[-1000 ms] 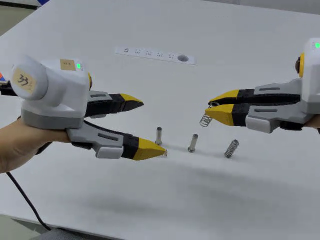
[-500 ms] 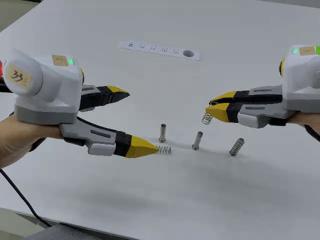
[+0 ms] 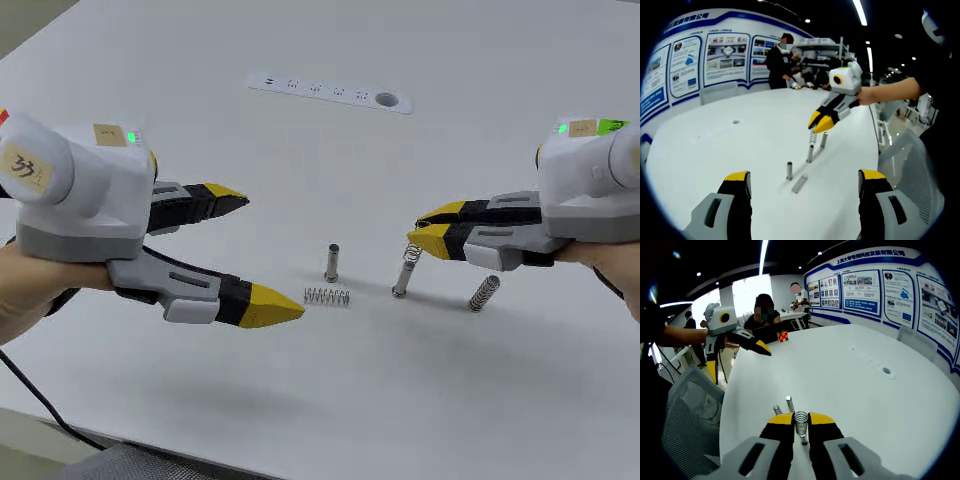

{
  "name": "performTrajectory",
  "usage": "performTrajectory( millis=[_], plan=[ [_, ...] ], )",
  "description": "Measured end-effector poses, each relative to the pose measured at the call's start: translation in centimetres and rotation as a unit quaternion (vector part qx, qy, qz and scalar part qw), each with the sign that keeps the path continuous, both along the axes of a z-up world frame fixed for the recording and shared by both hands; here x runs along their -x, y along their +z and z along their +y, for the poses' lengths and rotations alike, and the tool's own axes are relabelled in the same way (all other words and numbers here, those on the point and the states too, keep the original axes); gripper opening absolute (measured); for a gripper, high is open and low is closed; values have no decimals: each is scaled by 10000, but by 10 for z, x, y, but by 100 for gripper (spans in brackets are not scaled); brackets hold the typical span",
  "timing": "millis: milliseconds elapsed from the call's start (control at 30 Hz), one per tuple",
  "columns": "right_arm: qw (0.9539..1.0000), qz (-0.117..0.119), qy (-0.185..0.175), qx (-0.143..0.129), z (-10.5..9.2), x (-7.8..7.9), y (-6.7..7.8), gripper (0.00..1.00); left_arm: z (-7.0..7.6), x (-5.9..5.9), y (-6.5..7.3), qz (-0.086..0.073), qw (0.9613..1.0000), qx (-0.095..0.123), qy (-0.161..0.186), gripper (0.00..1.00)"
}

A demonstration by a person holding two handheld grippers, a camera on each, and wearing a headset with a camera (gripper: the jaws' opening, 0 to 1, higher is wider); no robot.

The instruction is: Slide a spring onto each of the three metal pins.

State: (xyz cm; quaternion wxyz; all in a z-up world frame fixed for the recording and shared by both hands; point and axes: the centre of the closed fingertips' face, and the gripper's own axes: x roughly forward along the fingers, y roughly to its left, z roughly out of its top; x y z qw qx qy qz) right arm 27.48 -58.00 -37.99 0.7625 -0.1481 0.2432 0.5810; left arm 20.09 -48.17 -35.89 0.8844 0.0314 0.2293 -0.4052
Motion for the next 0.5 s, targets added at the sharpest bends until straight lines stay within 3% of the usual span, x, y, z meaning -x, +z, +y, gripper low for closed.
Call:
performTrajectory(
  millis=[367,500],
  plan=[
    [9994,-75,122,299,2,2,-18,11,5,1,-3,74,9999,-76,55,90],
    [9993,-76,134,330,2,3,-23,11,4,-2,7,17,9998,172,131,90]
  ],
)
